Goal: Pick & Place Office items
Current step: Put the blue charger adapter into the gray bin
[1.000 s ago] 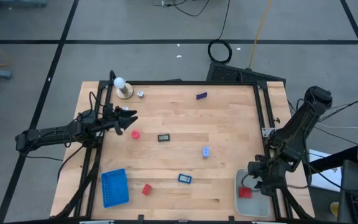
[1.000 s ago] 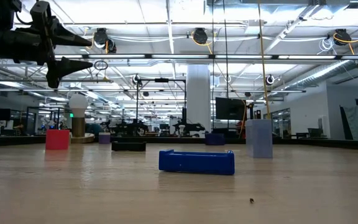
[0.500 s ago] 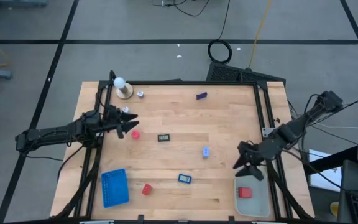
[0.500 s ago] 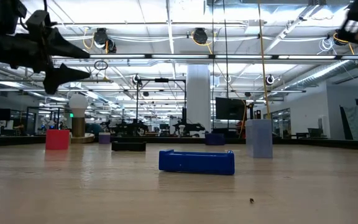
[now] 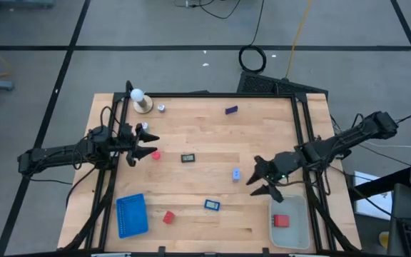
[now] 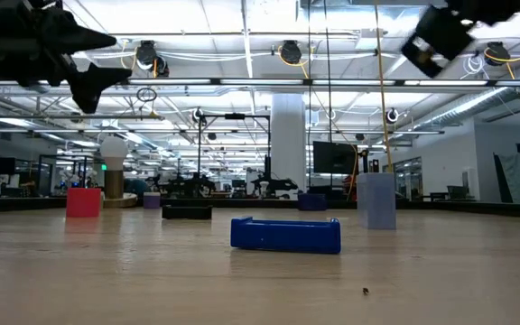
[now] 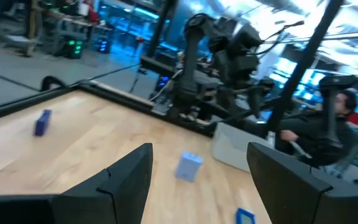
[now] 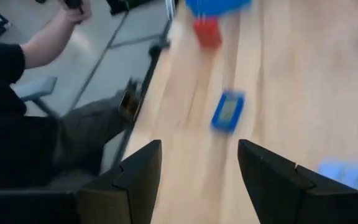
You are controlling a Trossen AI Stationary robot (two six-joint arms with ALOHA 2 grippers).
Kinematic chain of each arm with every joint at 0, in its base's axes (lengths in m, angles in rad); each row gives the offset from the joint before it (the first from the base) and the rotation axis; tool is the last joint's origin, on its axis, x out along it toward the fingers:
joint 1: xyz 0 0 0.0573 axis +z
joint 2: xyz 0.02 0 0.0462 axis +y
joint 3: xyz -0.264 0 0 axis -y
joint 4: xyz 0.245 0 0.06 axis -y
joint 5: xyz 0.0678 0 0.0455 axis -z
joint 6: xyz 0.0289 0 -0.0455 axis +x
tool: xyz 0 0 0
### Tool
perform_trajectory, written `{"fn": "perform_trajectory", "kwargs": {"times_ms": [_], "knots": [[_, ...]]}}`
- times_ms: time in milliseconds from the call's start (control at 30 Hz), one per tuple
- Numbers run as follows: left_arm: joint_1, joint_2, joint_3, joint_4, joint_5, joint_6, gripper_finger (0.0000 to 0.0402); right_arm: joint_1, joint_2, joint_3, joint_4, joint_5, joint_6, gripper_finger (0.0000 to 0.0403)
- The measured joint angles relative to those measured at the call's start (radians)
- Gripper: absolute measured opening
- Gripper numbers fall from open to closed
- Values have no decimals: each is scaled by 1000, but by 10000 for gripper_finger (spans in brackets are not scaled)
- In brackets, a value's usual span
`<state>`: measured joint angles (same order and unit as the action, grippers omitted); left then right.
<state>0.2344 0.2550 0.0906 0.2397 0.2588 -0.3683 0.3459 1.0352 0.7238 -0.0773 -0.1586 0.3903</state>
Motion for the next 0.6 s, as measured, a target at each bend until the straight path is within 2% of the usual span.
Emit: {"fn": "perform_trajectory", "kwargs": {"times_ms": [300, 433, 600], "knots": [[0, 0, 0, 3, 39, -10, 260, -31, 17, 0, 351, -2, -407, 197], [0, 0, 0, 3, 39, -11, 259, -32, 18, 0, 359, 14, -426, 197], [0, 0, 0, 4, 39, -28, 259, -66, 22, 1, 351, 171, -431, 194]]}}
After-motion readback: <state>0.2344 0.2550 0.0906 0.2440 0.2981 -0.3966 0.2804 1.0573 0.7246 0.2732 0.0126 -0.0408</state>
